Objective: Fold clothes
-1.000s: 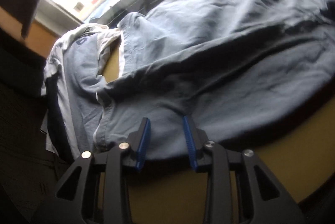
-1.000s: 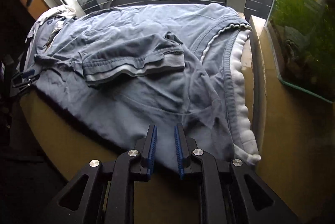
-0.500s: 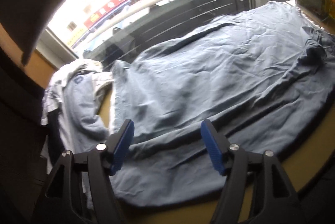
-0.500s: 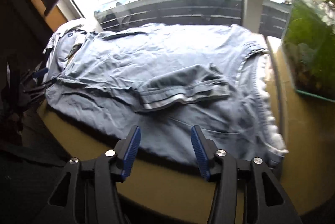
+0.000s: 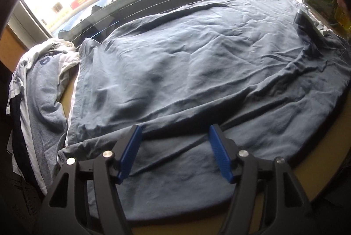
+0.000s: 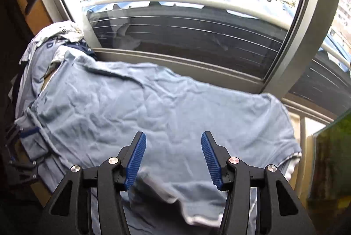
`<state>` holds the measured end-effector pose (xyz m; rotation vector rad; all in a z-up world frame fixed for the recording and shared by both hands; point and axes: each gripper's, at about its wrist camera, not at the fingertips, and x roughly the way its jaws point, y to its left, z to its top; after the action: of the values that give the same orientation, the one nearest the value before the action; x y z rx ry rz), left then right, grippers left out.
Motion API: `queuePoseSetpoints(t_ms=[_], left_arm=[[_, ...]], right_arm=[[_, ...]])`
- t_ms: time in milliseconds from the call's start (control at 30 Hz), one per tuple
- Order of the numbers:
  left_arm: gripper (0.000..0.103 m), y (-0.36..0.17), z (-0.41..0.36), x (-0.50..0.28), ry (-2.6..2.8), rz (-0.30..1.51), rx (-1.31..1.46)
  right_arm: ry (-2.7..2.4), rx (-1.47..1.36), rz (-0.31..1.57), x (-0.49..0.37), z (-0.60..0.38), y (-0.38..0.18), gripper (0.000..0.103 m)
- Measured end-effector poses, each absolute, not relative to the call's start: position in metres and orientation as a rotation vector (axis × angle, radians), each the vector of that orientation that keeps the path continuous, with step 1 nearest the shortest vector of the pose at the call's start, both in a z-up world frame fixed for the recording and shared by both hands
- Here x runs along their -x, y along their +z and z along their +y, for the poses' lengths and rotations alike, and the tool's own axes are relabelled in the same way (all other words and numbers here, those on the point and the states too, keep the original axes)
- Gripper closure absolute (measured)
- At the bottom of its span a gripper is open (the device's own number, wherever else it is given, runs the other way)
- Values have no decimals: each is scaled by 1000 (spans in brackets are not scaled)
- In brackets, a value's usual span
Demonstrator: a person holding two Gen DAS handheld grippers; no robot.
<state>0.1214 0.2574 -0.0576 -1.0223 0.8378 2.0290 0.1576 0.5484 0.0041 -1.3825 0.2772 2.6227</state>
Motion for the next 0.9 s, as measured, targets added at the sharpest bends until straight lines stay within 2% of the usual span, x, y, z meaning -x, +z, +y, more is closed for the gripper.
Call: queuePoseSetpoints(t_ms=[67,233,400,533,667,900], left_arm=[[35,-57,255,-119,2039,820,1042],[30,-56,251,-116,2074,863,1042],[23,-58,245,-109,2085,817,1066],[21,-58,244,-106,2070,813,1065],[18,-59,242,-105,2072,801,1076],[14,-59,242,-104,2069,807,1078]], right_arm=[[2666,1306,247,-158,554,25,47],[2672,1444,269,-207,552,30,45],[2575,1660,421,-265,532,-28,43],[2508,1629,451,-258,541,-58,43],[2545,1557,337,-220,544,-50,43],[2628,1534,11,-148,525,-31,43]])
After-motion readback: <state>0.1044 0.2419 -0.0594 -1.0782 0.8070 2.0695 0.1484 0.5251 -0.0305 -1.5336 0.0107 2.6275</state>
